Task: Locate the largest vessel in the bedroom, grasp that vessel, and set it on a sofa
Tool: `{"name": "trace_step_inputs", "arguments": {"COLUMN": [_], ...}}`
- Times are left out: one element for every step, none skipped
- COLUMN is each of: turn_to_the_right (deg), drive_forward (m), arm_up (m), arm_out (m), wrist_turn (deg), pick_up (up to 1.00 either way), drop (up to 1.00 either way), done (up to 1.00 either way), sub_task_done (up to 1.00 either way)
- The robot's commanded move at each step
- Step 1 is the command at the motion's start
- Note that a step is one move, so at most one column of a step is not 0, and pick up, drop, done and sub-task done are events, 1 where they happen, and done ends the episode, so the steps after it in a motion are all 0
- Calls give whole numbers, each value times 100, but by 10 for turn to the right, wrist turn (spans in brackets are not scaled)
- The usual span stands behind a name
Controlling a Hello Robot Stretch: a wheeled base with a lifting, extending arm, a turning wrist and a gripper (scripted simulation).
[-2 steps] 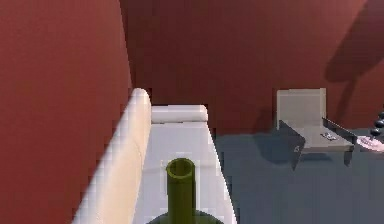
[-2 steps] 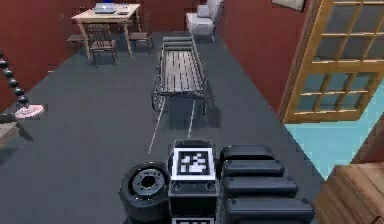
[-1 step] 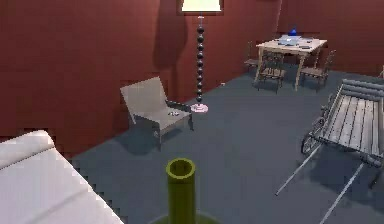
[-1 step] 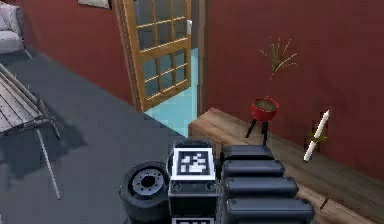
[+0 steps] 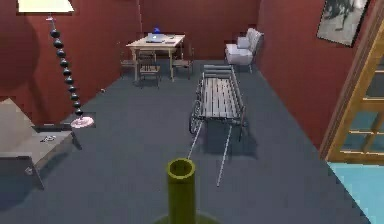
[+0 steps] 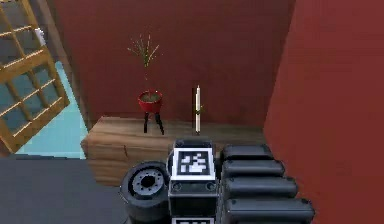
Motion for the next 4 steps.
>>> {"name": "trace_step_inputs", "arguments": {"turn_to_the_right": [-450,-450,-450,-270], "drive_forward": [0,0,0,0], "arm_up": [0,0,0,0], "arm_out": [0,0,0,0], "wrist_turn": [0,0,0,0], "pick_up": [0,0,0,0], "drop": [0,0,0,0], "done": [0,0,0,0], "sub_task_done": [0,0,0,0]}}
